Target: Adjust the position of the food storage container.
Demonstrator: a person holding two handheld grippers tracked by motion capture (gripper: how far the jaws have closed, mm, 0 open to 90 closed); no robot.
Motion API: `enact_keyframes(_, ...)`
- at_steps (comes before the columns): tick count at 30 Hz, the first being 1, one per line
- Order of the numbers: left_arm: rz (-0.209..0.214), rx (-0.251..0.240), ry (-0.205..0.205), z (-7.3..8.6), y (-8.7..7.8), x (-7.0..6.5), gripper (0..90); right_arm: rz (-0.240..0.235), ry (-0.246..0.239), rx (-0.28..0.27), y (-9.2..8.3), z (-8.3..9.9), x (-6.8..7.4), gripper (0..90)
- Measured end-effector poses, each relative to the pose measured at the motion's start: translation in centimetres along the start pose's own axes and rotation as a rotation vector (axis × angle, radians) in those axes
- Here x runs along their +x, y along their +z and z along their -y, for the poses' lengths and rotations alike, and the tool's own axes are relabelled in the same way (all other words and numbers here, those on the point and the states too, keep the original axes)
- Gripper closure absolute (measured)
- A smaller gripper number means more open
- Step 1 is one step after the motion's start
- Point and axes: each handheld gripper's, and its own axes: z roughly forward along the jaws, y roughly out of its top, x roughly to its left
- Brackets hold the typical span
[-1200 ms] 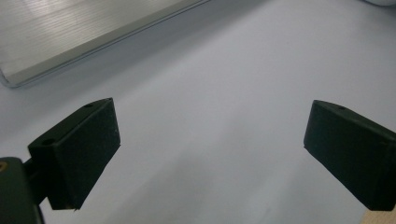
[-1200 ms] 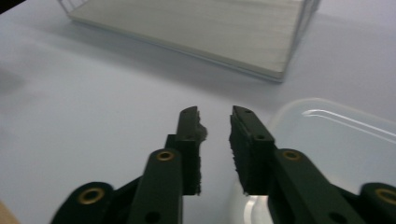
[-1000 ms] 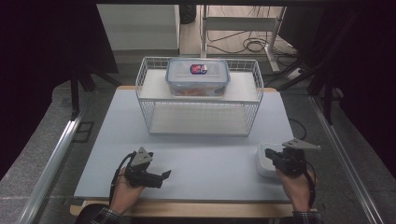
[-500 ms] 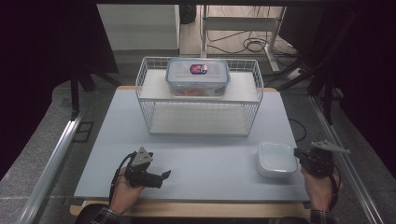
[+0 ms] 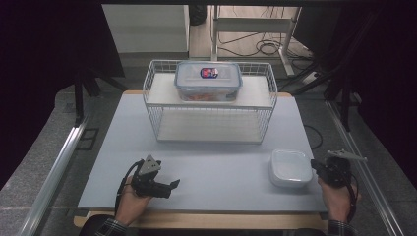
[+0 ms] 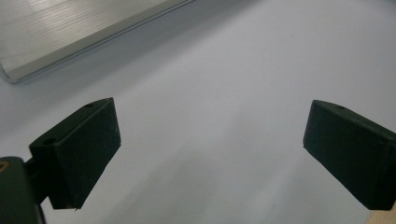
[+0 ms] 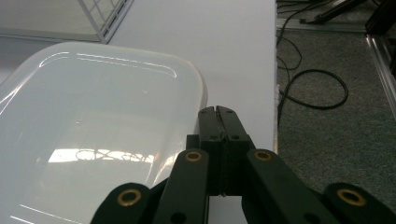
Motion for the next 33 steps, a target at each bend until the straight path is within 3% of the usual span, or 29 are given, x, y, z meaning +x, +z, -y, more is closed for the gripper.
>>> enact_keyframes(7, 0.000, 0.007, 0.001, 0.0, 0.1, 0.0, 3.9, -0.069, -0.002, 0.023, 0.4, -0.3, 1.9, 88.9)
enact_keyframes(16, -0.001, 0.012, -0.001, 0.0, 0.1, 0.0, 3.9, -0.154, -0.067, 0.053, 1.0, -0.6, 4.8, 88.8)
enact_keyframes(26, -0.001, 0.014, -0.001, 0.0, 0.2, 0.0, 3.9, -0.194, -0.065, 0.071, 0.5, -0.3, 5.5, 88.8)
enact_keyframes(33, 0.001, 0.019, 0.001, 0.0, 0.2, 0.0, 3.9, -0.253, -0.087, 0.083, 1.0, -0.4, 7.2, 88.9)
